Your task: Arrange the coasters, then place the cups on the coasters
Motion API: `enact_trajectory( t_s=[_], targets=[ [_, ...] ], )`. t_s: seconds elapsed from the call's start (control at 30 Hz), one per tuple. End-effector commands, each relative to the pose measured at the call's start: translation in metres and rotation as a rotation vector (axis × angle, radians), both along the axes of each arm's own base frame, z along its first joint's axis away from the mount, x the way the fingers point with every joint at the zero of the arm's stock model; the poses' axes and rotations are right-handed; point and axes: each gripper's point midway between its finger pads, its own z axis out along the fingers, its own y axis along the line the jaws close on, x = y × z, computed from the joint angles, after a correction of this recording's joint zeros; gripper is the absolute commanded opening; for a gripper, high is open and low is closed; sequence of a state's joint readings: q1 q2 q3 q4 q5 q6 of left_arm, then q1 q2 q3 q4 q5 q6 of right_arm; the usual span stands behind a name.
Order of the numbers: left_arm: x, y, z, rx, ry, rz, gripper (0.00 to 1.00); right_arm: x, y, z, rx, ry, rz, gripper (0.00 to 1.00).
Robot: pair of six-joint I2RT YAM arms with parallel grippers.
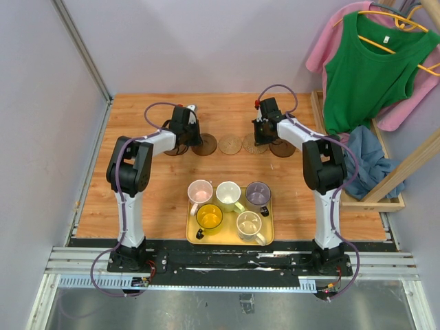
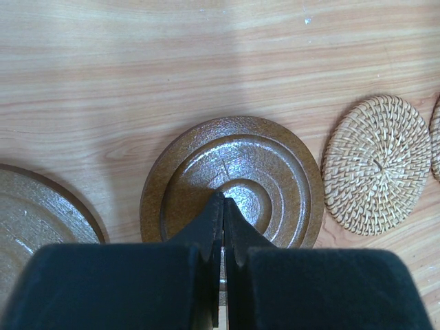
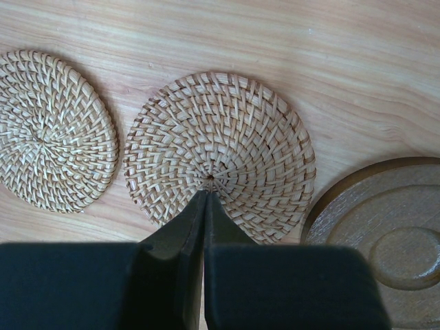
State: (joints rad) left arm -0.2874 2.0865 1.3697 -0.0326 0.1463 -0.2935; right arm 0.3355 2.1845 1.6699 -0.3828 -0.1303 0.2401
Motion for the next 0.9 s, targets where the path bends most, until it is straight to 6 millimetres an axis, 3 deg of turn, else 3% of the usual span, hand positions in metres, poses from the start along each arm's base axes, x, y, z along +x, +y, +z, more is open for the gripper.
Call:
enact_trajectory(
  t_s=[0.0, 0.53, 0.87],
  targets=[
    [0.011, 0.005, 0.005, 0.008, -0.016, 0.021, 0.01, -0.017, -0.013, -0.013, -0.044, 0.063, -0.025, 0.01],
    [0.013, -0.006, 0.017, -0.041, -0.038, -0.027, 0.01, -0.010, -0.012, 0.011, -0.050, 0.016, -0.021, 0.01],
    [0.004, -0.010, 0.053, -0.076, -0.111, -0.070, 0.01, 0.004, -0.013, 0.045, -0.064, -0.065, -0.020, 0.01]
  ],
)
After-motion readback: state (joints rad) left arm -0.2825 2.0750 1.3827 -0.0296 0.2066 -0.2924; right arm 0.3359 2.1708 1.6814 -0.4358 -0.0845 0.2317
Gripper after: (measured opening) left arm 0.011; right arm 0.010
